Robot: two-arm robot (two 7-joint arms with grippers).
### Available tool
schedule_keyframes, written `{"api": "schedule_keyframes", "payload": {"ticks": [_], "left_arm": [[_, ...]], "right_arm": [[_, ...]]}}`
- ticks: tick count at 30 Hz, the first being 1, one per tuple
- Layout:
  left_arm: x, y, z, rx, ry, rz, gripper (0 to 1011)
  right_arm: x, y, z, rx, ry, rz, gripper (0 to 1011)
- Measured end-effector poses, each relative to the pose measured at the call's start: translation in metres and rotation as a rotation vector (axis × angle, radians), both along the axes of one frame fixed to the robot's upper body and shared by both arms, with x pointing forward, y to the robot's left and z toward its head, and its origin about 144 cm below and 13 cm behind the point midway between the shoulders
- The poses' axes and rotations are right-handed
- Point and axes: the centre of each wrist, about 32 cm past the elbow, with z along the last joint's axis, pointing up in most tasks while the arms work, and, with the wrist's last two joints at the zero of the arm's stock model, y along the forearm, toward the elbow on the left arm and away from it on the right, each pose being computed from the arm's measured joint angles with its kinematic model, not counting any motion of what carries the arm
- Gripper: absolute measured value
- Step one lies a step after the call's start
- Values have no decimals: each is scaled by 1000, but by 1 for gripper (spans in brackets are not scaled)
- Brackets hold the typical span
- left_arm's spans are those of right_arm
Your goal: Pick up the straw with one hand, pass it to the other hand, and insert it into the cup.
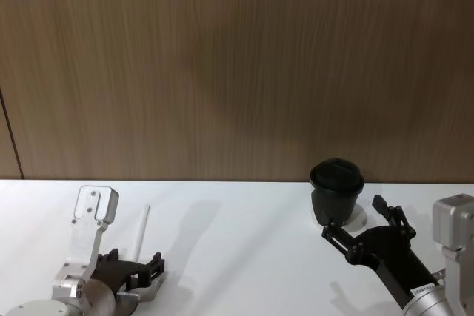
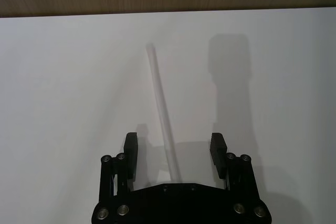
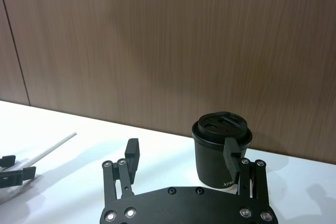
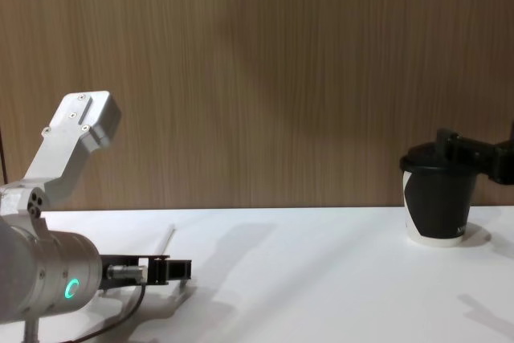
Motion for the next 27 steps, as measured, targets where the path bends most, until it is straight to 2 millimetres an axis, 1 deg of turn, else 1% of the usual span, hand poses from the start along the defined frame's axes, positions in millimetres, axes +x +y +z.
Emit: {"api": "schedule_keyframes", "payload": {"ticks": [27], "left_arm": [[0, 0, 0, 0, 1, 0, 705]], "right_arm": [[0, 0, 0, 0, 0, 0, 1001]]}}
